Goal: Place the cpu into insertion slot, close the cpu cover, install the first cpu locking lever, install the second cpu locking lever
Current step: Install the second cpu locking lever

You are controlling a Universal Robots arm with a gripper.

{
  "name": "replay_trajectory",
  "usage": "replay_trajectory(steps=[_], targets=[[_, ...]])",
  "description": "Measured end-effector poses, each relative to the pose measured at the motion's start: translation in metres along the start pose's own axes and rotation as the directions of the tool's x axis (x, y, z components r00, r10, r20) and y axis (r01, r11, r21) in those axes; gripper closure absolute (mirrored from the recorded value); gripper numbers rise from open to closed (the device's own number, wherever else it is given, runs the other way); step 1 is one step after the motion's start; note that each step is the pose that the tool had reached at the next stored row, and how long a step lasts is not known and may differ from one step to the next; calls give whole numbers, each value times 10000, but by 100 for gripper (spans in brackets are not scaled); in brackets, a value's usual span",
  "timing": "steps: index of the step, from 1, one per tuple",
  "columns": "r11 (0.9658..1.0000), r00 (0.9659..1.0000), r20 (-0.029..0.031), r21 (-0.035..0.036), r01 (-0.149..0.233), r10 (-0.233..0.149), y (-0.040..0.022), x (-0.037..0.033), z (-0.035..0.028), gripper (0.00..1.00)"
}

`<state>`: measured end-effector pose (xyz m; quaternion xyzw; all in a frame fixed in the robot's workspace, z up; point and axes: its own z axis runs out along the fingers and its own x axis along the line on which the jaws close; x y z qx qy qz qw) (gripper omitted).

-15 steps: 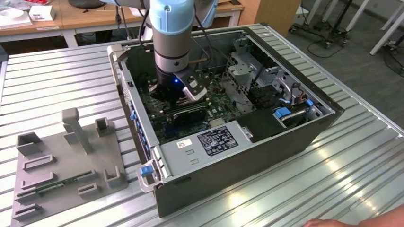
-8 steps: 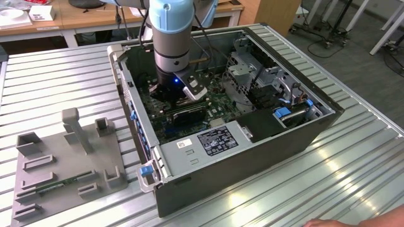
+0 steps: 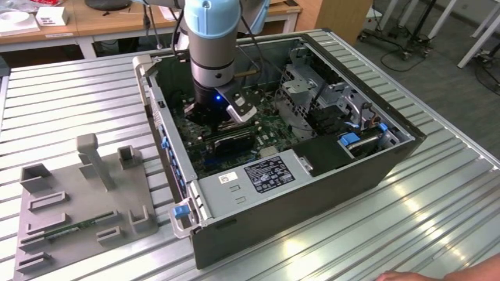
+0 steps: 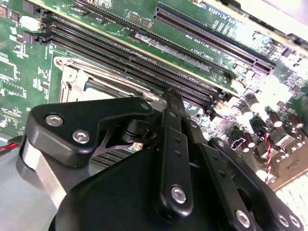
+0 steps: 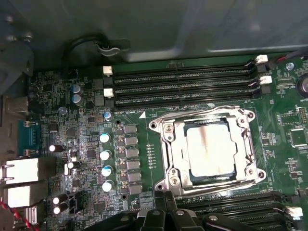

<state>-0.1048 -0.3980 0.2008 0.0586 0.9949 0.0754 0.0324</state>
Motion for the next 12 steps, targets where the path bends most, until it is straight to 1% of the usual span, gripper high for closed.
replay_trajectory(steps=[9, 12], targets=[[10000, 10000, 0, 0, 0, 0, 19, -14, -113, 89], [10000, 10000, 0, -11, -1, 1, 20, -15, -121, 89]])
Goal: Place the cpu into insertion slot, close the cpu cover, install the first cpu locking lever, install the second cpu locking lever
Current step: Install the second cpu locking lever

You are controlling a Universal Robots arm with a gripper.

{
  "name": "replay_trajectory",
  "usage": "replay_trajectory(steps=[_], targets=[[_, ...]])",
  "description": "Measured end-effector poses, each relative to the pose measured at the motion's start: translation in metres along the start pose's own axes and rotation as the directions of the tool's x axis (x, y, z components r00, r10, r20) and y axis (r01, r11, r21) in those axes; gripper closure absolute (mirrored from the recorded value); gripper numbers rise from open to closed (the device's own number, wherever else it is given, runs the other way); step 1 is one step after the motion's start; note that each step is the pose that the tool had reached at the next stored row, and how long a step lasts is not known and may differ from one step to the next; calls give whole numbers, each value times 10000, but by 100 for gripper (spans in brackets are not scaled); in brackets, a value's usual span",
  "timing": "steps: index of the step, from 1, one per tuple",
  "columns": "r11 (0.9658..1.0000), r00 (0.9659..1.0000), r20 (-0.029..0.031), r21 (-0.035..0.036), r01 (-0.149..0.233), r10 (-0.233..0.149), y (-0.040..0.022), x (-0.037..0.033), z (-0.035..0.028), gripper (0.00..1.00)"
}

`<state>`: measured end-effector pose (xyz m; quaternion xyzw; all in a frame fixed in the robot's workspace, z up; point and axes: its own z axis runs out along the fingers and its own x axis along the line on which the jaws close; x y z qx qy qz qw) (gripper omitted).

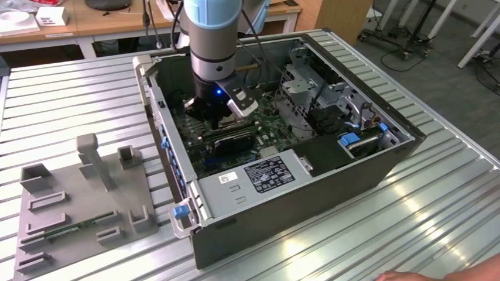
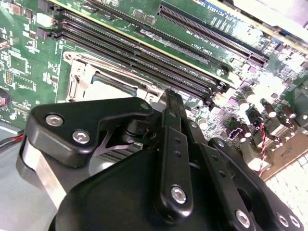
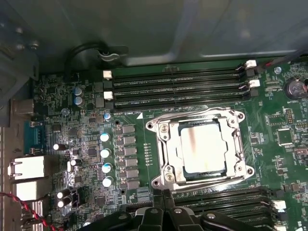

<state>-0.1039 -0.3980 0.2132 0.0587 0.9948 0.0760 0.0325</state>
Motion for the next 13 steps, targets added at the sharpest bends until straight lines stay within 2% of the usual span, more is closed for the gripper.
replay_trajectory(steps=[2, 3, 6, 7, 9, 13], targets=[[10000, 10000, -10, -80, -3, 3, -1, -1, 1, 89], [9999, 10000, -19, -153, -10, 10, -1, 0, 2, 89], [9990, 10000, -52, -440, -33, 31, -1, 0, 7, 89], [9988, 10000, -58, -491, -38, 35, -2, 1, 14, 89], [9985, 10000, -62, -537, -42, 38, -5, 5, 37, 89], [9983, 10000, -68, -578, -45, 41, -17, 25, 92, 89]])
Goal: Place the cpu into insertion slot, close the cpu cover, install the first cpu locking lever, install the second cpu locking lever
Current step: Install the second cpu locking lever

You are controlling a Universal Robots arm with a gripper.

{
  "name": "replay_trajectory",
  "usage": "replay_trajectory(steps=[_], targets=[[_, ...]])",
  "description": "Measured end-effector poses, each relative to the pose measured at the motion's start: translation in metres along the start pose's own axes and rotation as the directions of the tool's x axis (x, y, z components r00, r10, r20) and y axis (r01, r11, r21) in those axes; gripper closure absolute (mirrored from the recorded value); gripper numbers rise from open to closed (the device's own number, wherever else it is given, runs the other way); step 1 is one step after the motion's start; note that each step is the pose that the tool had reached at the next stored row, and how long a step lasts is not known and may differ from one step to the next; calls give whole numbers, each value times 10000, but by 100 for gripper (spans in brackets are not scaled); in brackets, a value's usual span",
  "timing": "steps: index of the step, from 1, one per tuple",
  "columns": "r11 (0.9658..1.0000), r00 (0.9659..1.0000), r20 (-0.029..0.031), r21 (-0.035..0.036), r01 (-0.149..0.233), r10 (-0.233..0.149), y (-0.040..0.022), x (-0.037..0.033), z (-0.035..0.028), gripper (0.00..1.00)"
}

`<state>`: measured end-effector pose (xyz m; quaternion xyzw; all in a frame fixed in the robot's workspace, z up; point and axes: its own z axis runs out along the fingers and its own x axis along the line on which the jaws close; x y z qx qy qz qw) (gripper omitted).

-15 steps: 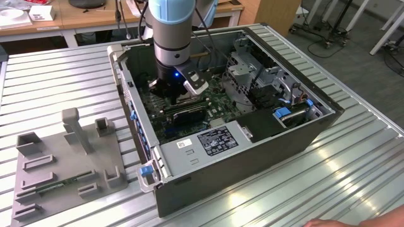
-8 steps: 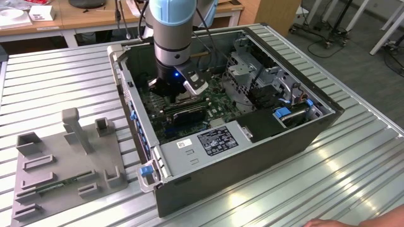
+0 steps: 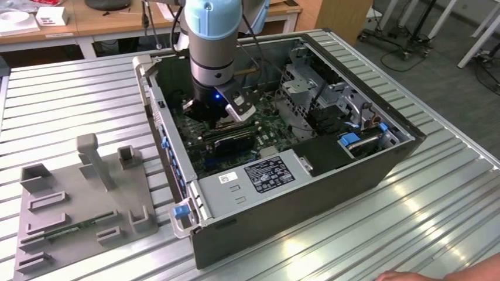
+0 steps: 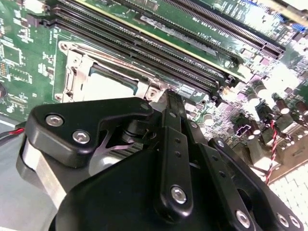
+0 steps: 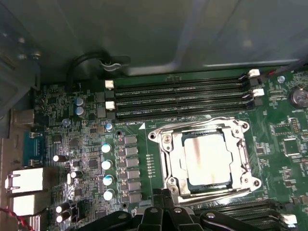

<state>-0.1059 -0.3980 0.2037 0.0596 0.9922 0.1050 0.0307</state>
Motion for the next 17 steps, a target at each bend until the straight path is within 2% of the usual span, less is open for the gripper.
replay_trajectory(steps=[4, 6, 11, 14, 17], targets=[[9999, 10000, -18, -166, -12, 12, -6, 9, 30, 89], [9998, 10000, -23, -214, -16, 15, -8, 10, 45, 89], [9998, 10000, -26, -215, -15, 14, -10, 10, 60, 89], [9998, 10000, -25, -217, -15, 15, -2, 3, 29, 89], [9998, 10000, -23, -177, -13, 13, 12, -20, -7, 89]])
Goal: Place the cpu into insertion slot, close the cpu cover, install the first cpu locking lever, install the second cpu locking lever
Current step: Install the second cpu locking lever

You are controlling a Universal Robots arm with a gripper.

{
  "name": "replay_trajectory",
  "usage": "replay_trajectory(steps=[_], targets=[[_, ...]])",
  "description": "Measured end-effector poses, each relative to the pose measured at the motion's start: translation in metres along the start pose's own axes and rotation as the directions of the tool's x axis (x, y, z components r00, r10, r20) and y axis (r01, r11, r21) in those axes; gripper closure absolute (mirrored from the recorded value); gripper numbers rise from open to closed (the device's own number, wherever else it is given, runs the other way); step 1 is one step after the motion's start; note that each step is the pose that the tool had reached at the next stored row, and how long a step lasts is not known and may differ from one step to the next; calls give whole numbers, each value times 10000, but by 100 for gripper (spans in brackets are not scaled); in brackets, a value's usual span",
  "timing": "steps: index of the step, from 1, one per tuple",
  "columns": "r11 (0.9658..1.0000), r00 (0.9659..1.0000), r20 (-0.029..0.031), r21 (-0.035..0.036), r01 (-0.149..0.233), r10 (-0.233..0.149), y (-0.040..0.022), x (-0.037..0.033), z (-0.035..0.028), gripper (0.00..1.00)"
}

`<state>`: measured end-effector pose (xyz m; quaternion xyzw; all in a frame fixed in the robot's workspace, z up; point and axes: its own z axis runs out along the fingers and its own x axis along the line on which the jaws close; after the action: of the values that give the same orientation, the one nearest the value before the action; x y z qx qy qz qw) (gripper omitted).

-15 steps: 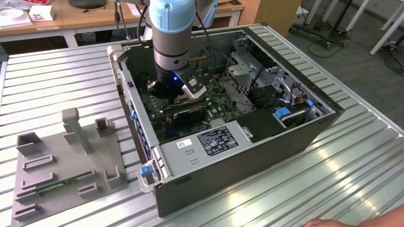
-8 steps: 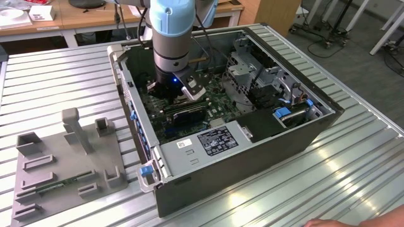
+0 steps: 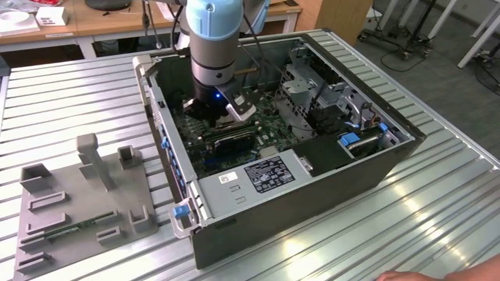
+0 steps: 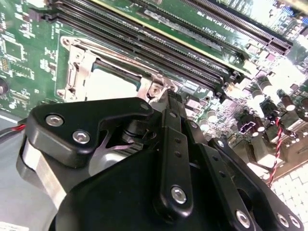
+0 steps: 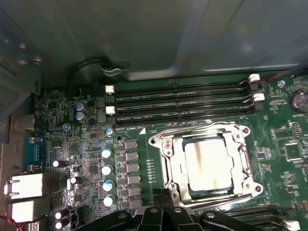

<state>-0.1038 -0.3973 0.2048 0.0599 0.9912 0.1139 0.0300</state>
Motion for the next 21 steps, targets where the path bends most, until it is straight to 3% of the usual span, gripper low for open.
replay_trajectory(steps=[3, 7, 10, 13, 21], targets=[[9998, 10000, 1, 189, -2, 2, 8, -45, -7, 89], [9981, 10000, 26, 615, -12, 10, 19, -113, -10, 89], [9968, 10000, 37, 794, -20, 17, 34, -166, -6, 89], [9963, 10000, 38, 860, -33, 30, 52, -226, 1, 89], [9962, 10000, 13, 870, -52, 51, 143, -377, 30, 89]])
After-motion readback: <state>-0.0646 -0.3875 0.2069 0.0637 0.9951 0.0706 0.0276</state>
